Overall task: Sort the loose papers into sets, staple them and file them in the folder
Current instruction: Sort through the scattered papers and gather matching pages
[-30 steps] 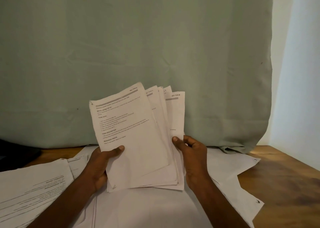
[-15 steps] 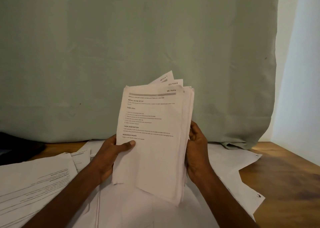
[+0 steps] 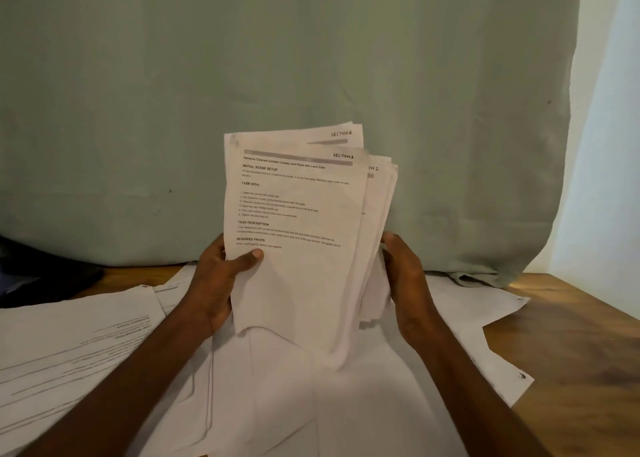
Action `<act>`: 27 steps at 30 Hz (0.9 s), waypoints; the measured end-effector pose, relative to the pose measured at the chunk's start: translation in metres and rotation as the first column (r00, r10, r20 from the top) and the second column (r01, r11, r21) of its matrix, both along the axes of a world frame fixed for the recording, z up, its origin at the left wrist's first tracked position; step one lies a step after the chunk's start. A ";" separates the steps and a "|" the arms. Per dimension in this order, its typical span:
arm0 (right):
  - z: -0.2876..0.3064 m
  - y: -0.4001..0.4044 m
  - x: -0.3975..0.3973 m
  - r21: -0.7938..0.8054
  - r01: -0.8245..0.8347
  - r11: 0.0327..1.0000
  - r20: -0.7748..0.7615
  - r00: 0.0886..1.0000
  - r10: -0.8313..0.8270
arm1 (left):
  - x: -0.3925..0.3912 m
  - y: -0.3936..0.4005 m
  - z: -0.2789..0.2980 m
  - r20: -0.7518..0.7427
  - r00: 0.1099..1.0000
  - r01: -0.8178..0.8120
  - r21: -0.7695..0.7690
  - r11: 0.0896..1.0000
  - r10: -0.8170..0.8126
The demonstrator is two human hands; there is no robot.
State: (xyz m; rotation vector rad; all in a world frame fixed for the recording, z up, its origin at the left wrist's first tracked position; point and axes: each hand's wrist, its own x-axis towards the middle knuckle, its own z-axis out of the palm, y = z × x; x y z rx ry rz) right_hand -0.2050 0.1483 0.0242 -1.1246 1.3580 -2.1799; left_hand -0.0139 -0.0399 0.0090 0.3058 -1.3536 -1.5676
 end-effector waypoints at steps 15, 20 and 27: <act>-0.005 0.002 0.010 0.006 0.082 0.997 -0.161 0.984 -0.080 | 0.017 -0.004 0.018 0.118 0.990 0.101 -0.271 0.957 -0.071; -0.008 0.003 0.014 0.177 -0.029 0.984 -0.238 0.969 0.072 | 0.016 0.000 0.016 0.132 0.990 0.085 -0.271 0.959 -0.050; -0.009 -0.010 0.034 -0.114 0.064 0.991 -0.163 0.983 -0.083 | 0.015 0.009 0.017 0.167 0.983 0.126 -0.319 0.939 -0.075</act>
